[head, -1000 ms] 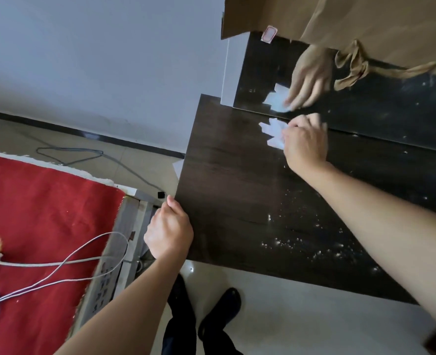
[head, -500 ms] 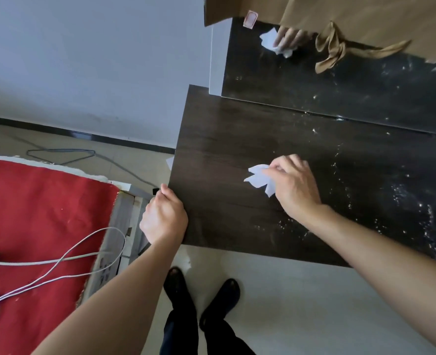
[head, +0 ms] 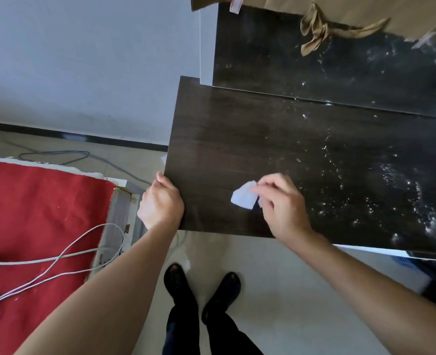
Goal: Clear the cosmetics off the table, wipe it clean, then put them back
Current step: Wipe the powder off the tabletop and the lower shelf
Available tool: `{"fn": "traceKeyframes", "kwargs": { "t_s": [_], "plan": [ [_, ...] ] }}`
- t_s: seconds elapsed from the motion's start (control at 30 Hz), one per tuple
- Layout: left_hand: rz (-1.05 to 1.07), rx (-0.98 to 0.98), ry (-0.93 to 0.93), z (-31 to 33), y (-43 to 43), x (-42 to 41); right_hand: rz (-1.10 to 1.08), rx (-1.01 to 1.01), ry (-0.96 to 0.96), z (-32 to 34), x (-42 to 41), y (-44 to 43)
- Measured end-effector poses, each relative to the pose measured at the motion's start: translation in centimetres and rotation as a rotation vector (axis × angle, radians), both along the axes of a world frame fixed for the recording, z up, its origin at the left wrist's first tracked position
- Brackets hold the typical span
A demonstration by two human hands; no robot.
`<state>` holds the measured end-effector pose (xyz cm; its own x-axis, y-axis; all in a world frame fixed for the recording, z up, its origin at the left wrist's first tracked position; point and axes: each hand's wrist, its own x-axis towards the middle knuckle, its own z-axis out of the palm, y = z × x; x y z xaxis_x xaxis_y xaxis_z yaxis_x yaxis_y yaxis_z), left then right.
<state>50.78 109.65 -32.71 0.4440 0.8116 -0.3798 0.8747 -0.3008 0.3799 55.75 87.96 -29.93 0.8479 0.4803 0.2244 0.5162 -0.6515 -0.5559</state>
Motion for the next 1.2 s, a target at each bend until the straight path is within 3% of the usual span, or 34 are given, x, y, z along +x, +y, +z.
{"fn": "traceKeyframes", "kwargs": {
  "t_s": [0.1, 0.3, 0.4, 0.47, 0.63, 0.77, 0.87, 1.03, 1.2],
  "plan": [
    [-0.006, 0.001, -0.002, 0.1, 0.0, -0.2, -0.112, -0.050, 0.095, -1.9, 3.8, 3.0],
    [-0.004, -0.005, -0.045, -0.3, 0.2, -0.6, 0.323, -0.209, 0.171, -2.8, -8.5, -0.7],
    [-0.132, 0.087, -0.104, -0.5, -1.0, -0.5, 0.377, -0.242, 0.265, -1.5, -8.3, -4.0],
    [-0.169, 0.130, -0.102, -0.7, -2.6, 0.0, 0.270, -0.170, 0.238, 0.1, -3.5, -3.6],
    [-0.194, 0.244, -0.004, -1.4, -4.8, 0.4, -0.232, -0.068, 0.032, 2.6, 13.6, -0.3],
    [-0.185, 0.271, 0.007, -2.0, -4.8, 0.6, -0.543, -0.113, 0.100, -0.2, 22.7, 1.2],
    [-0.185, 0.288, 0.016, -2.2, -4.9, 0.9, -0.627, -0.139, 0.113, -3.3, 23.7, 2.5],
    [-0.184, 0.284, 0.036, -2.2, -4.8, 0.9, -0.372, -0.218, -0.012, -4.1, 19.8, 3.6],
    [-0.180, 0.272, 0.047, -1.6, -5.0, 1.1, 0.214, -0.199, 0.110, -1.9, 8.5, -0.9]
  ]
}}
